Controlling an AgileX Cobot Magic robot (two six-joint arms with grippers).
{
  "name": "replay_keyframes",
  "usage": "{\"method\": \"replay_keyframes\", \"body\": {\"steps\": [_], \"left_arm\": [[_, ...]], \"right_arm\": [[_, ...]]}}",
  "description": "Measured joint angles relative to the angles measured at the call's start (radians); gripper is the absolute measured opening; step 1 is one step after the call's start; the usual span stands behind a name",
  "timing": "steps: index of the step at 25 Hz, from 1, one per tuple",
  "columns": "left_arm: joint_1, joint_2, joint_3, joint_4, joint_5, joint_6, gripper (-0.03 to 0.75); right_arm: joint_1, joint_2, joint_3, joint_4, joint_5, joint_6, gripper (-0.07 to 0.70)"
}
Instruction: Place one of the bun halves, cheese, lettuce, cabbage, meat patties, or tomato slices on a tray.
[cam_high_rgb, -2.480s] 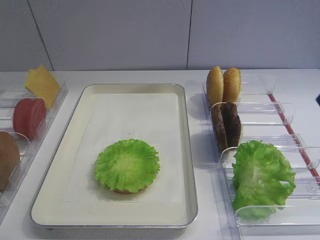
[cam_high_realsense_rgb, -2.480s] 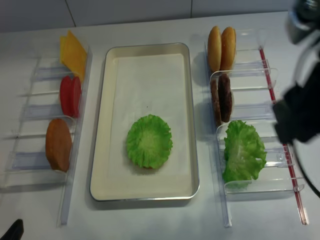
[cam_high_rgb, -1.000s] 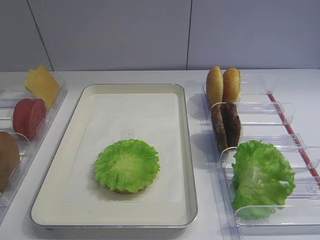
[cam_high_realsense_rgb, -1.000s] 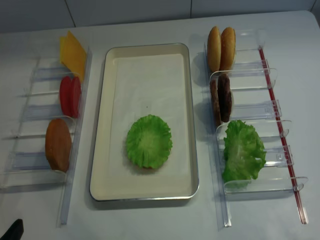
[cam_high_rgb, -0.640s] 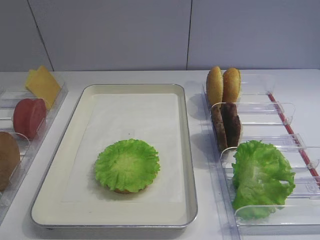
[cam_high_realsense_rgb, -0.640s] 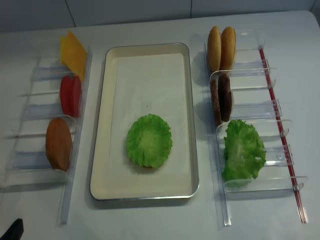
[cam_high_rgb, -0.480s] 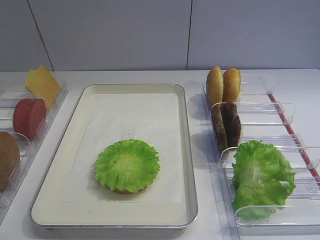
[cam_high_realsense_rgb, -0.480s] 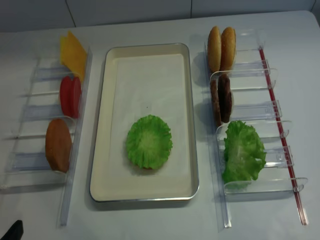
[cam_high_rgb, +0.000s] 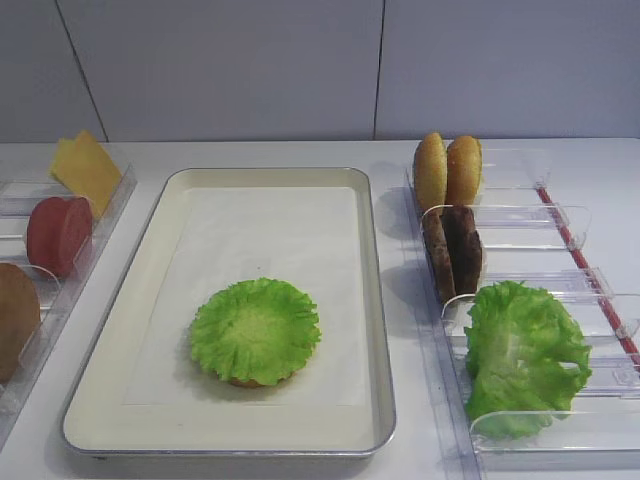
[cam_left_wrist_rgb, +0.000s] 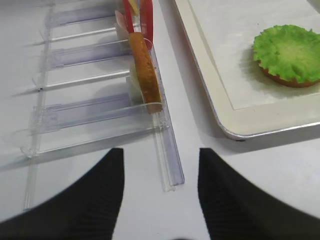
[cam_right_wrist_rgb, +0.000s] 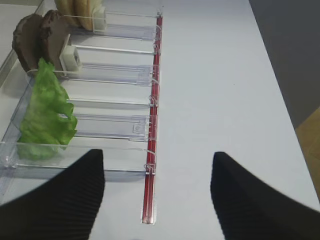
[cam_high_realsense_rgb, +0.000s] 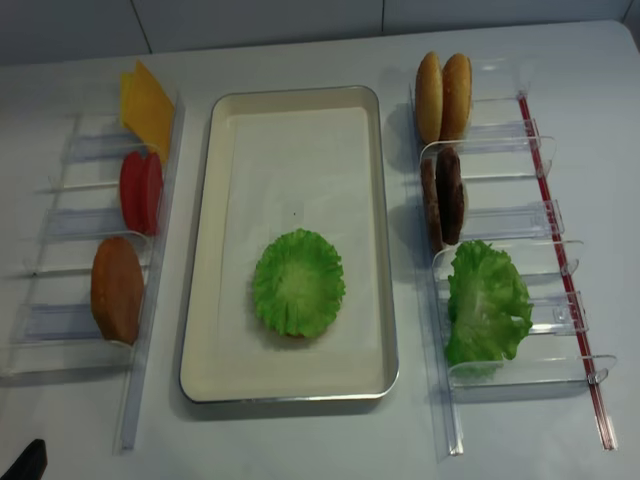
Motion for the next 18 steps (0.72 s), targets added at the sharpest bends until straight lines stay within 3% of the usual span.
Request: {"method": "replay_keyframes", "body": {"steps": [18], "left_arm": [[0.0,0.0,0.0,0.0,0.0,0.0,0.347]], "right_arm": [[0.0,0.0,0.0,0.0,0.0,0.0,0.453]]}}
